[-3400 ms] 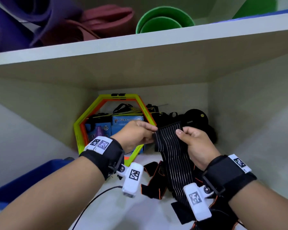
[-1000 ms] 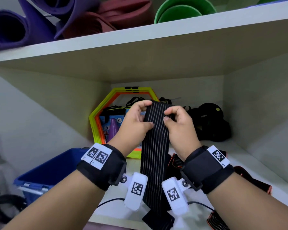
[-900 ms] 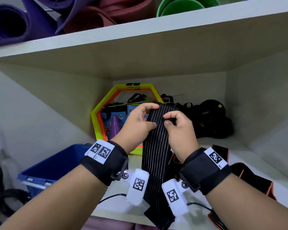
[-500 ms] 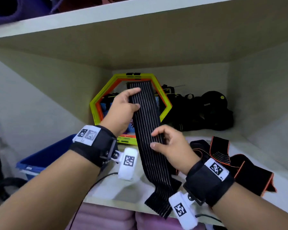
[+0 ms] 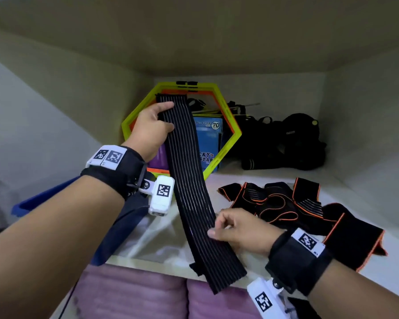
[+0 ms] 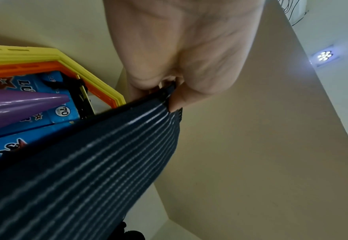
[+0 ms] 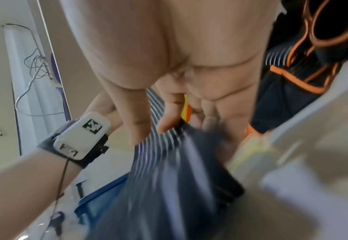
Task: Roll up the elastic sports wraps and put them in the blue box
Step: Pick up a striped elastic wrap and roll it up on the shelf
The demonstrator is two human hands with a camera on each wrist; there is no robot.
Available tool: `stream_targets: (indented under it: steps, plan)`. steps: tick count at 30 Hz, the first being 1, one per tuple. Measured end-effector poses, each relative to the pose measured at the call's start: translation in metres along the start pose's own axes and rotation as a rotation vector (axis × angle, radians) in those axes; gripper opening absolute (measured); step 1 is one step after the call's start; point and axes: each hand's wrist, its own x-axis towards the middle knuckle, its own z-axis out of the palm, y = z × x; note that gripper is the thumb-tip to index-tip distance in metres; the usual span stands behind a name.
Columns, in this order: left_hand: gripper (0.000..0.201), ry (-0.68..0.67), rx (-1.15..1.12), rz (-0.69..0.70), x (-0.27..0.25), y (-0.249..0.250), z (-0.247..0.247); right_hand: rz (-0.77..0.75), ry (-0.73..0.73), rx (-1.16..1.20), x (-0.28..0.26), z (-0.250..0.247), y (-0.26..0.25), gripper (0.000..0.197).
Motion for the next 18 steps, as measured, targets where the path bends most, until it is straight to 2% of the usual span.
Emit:
stream_targets:
  steps: [3, 5, 7, 9, 13, 15, 18]
  plan:
    - [0.057, -0.029, 0.009, 0.006, 0.003, -0.008, -0.002, 0.055, 0.222, -0.358, -0.003, -0.036, 0.003, 0.032]
    - [0.055, -0.064, 0.026, 0.027, 0.006, -0.012, -0.002, 0.116, 0.264, -0.567, -0.012, -0.065, 0.008, 0.025]
    - [0.055, -0.105, 0.036, 0.048, 0.009, -0.016, 0.001, 0.213, 0.176, -0.708, -0.025, -0.088, 0.011, 0.031]
    - [0.054, -0.144, 0.036, 0.06, 0.012, -0.017, 0.006, 0.321, 0.099, -0.852, -0.042, -0.104, 0.008, 0.047]
    - [0.054, -0.22, 0.029, 0.075, 0.017, -0.023, 0.028, 0.495, 0.036, -0.98, -0.076, -0.125, 0.015, 0.075]
    - [0.055, -0.248, 0.042, 0.082, 0.018, -0.027, 0.041, 0.593, -0.042, -1.006, -0.089, -0.129, 0.022, 0.076]
    - [0.055, -0.299, 0.06, 0.08, 0.018, -0.034, 0.061, 0.673, -0.132, -0.955, -0.101, -0.13, 0.032, 0.063]
